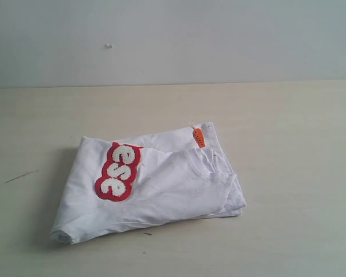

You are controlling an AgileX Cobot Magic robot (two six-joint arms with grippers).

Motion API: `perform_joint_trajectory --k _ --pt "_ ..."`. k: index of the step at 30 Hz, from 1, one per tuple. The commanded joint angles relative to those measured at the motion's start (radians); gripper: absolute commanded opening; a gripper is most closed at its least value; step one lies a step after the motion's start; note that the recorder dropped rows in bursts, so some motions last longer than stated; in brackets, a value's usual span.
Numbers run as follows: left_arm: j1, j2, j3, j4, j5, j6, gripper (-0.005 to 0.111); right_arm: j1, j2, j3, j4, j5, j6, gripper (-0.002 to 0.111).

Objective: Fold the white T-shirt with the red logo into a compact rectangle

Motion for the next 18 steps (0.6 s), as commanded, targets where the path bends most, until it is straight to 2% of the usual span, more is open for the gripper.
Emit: perform_joint_trajectory --k 1,8,12,15,18 --pt "0.000 -0.003 0.009 -0.003 0.004 0.003 0.000 -0.005 0.000 0.005 0.002 0.006 0.003 0.000" --pt "0.015 -0.003 0.009 0.053 -0.003 -0.019 0.000 -0.005 0.000 0.005 0.002 0.006 0.003 0.000" --pt "0.125 -0.003 0.010 0.314 0.001 -0.352 0.000 -0.005 0.000 0.005 0.002 0.006 0.003 0.000" --pt "0.239 -0.003 0.010 0.410 -0.001 -0.599 0.000 -0.005 0.000 0.005 0.002 0.006 0.003 0.000" --pt "0.306 -0.003 0.015 0.429 -0.001 -0.705 0.000 -0.005 0.000 0.005 0.002 0.004 0.002 0.000"
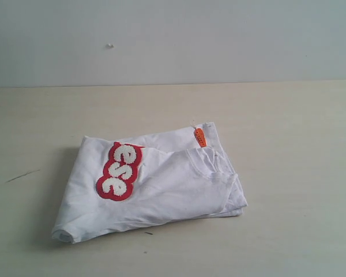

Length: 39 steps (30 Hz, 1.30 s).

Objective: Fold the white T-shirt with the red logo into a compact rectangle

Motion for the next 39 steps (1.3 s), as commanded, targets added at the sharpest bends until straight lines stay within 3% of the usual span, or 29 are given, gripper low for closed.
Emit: perform_joint_trajectory --k 1,11,18,25,34,39 --pt "0.091 -0.003 0.015 0.044 -0.007 -0.160 0.000 -0.005 0.000 0.005 0.002 0.002 0.000 0.000" --pt "0.097 -0.003 0.179 0.049 -0.025 -0.146 0.000 -0.005 0.000 0.005 0.002 0.000 0.000 0.000" --pt "0.097 -0.003 0.350 0.058 -0.027 -0.032 0.000 -0.005 0.000 0.005 0.002 0.000 0.000 0.000" --pt "0.097 -0.003 0.468 0.058 -0.137 0.028 0.000 -0.005 0.000 0.005 0.002 0.000 0.000 0.000" --pt "0.097 -0.003 0.468 0.058 0.042 0.152 0.000 -0.005 0.000 0.005 0.002 0.000 0.000 0.000" --pt "0.097 -0.003 0.468 0.058 0.214 0.220 0.000 -0.005 0.000 0.005 0.002 0.000 0.000 0.000"
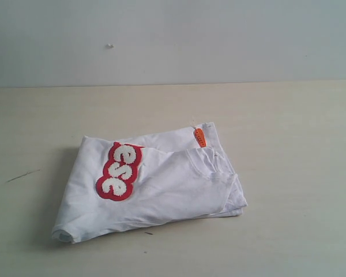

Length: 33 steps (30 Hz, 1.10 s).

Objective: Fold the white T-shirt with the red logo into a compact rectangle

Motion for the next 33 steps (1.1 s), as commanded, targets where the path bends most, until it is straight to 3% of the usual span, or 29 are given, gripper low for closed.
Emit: perform_joint_trajectory --k 1,8,17,33 --pt "0.003 -0.005 0.004 -0.001 0.163 0.047 0.000 -0.005 0.000 0.005 0.002 0.000 -0.001 0.000" --pt "0.003 -0.005 0.004 -0.017 0.298 0.039 0.000 -0.005 0.000 0.005 0.002 0.000 -0.001 0.000" --pt "0.003 -0.005 0.004 -0.028 0.306 -0.056 0.000 -0.005 0.000 0.005 0.002 0.000 -0.001 0.000" --pt "0.003 -0.005 0.004 -0.028 0.301 -0.058 0.000 -0.005 0.000 0.005 0.002 0.000 -0.001 0.000"
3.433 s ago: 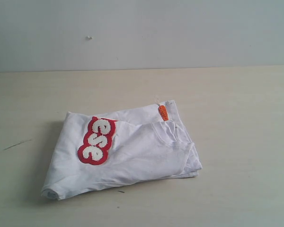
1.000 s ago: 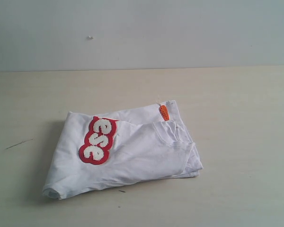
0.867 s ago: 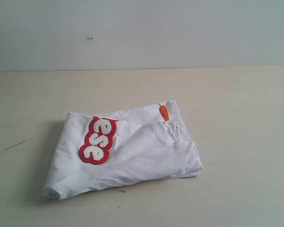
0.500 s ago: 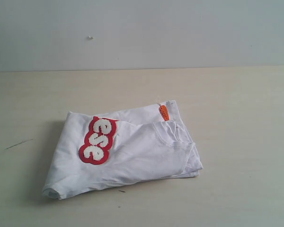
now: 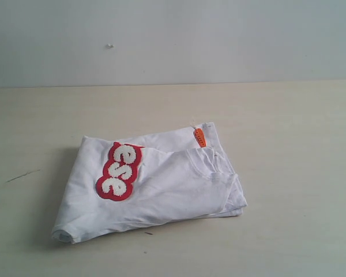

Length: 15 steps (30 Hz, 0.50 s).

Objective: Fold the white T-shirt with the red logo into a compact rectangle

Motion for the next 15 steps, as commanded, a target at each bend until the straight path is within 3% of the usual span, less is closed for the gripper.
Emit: perform_joint_trajectory --k 1,15 --pt "0.003 -0.005 0.002 -0.008 -0.002 -0.009 0.000 -0.005 0.000 0.005 0.002 0.000 -0.001 0.000" --pt "0.003 -0.005 0.002 -0.008 0.004 -0.009 0.000 -0.005 0.000 0.005 0.002 0.000 -0.001 0.000"
